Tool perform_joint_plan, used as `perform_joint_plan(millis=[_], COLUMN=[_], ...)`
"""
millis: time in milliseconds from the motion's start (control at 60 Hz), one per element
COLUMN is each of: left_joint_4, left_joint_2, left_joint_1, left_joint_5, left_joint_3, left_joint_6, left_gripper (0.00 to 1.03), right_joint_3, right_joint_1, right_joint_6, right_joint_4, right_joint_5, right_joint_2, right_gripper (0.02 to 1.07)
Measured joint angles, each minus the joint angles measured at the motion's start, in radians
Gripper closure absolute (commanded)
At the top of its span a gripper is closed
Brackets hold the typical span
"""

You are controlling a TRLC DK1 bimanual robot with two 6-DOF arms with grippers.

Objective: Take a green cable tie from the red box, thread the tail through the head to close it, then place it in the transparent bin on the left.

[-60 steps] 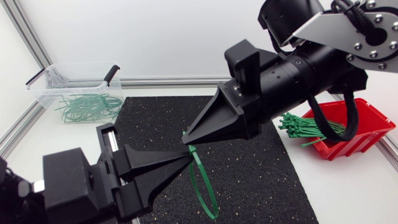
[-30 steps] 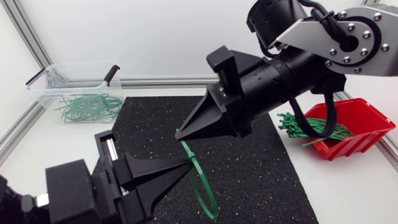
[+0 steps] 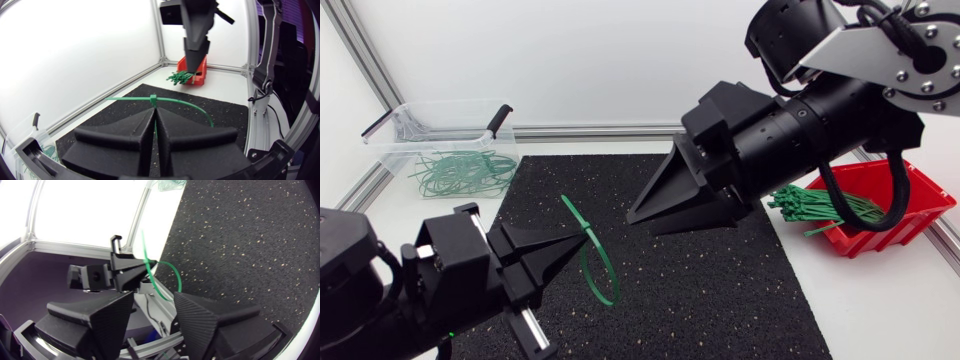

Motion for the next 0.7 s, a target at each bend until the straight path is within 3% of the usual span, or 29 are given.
perform_joint_plan(millis=[217, 433, 567, 700], left_joint_4=[-0.033, -0.048, -0.052, -0.072], left_joint_2=[0.066, 0.327, 0.533, 0.676], left_joint_1=[0.357, 0.775, 0.954, 1.043], left_joint_5=[0.022, 0.093, 0.095, 0.095], left_joint_3=[0.069, 0.273, 0.491, 0.677], left_joint_6=[0.000, -0.020, -0.053, -0.085], left_gripper=[0.99, 0.99, 0.99, 0.99], right_joint_3=[-0.114, -0.188, -0.237, -0.263], right_joint_1=[0.000, -0.006, -0.005, -0.004], right_joint_6=[-0.042, -0.060, -0.065, -0.067], right_joint_4=[0.108, 0.195, 0.214, 0.229], right_joint_5=[0.251, 0.357, 0.403, 0.431], right_joint_2=[0.000, -0.012, -0.049, -0.098], right_gripper=[0.06, 0.06, 0.06, 0.06])
